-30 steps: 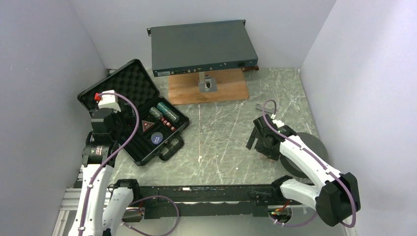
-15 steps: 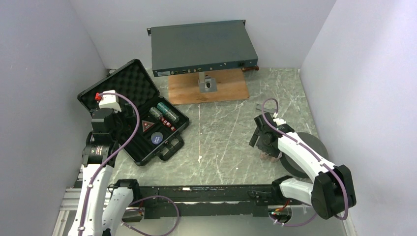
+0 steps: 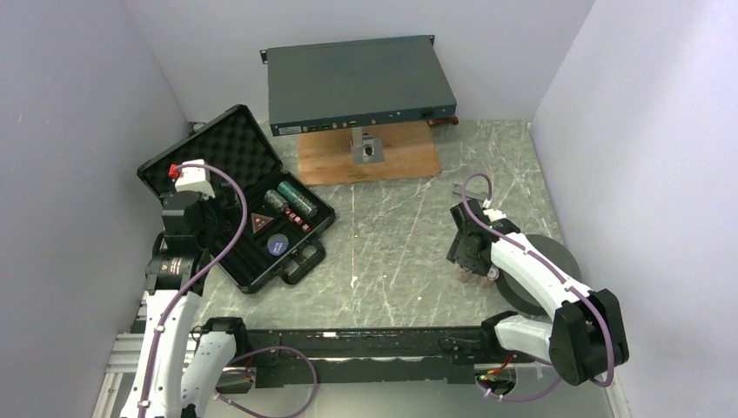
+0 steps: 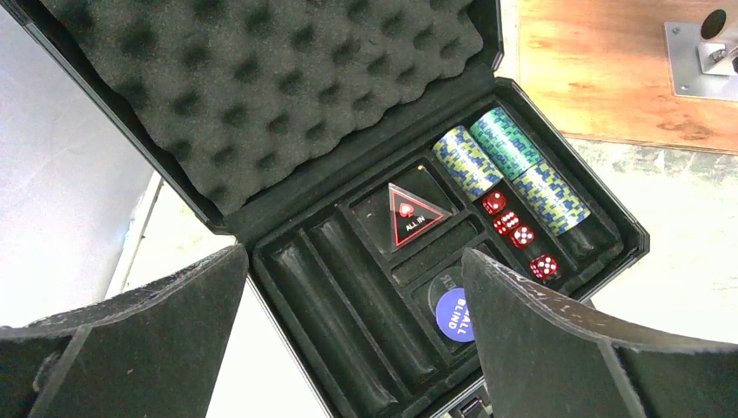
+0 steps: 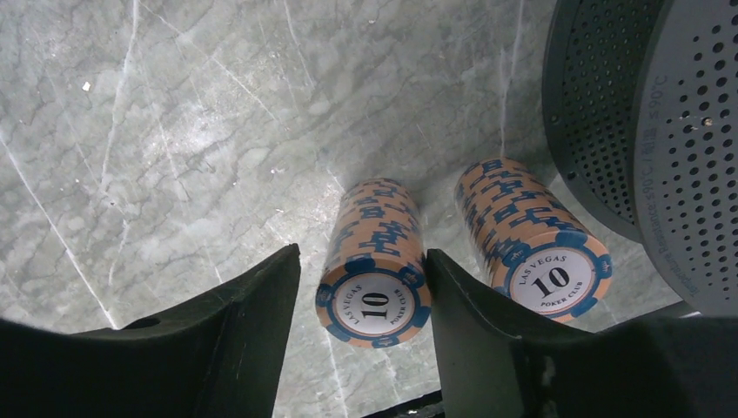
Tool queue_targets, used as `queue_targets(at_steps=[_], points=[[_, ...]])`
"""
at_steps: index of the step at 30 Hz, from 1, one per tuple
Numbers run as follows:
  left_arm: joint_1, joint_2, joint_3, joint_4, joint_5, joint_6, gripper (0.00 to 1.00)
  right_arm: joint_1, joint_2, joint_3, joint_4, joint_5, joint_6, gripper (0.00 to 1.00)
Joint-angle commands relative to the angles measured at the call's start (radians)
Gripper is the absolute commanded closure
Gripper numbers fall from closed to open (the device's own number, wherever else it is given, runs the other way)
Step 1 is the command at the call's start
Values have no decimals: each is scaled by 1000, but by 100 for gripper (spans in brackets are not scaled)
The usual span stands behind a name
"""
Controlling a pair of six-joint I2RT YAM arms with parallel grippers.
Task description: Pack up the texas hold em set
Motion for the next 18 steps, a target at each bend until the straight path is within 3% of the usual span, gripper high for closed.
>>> queue_targets(at_steps=[1, 8, 13, 18], points=[[-3, 2, 1, 38, 6, 15, 0, -3, -4, -9, 7, -4, 3, 48], [-3, 3, 3, 37, 9, 14, 0, -3, -21, -11, 18, -8, -9, 89], [-3, 3, 3, 38, 18, 14, 0, -3, -27, 27, 28, -18, -50, 100], [-3, -12, -4, 45, 129, 52, 0, -3, -25, 75, 100, -130, -102, 100]])
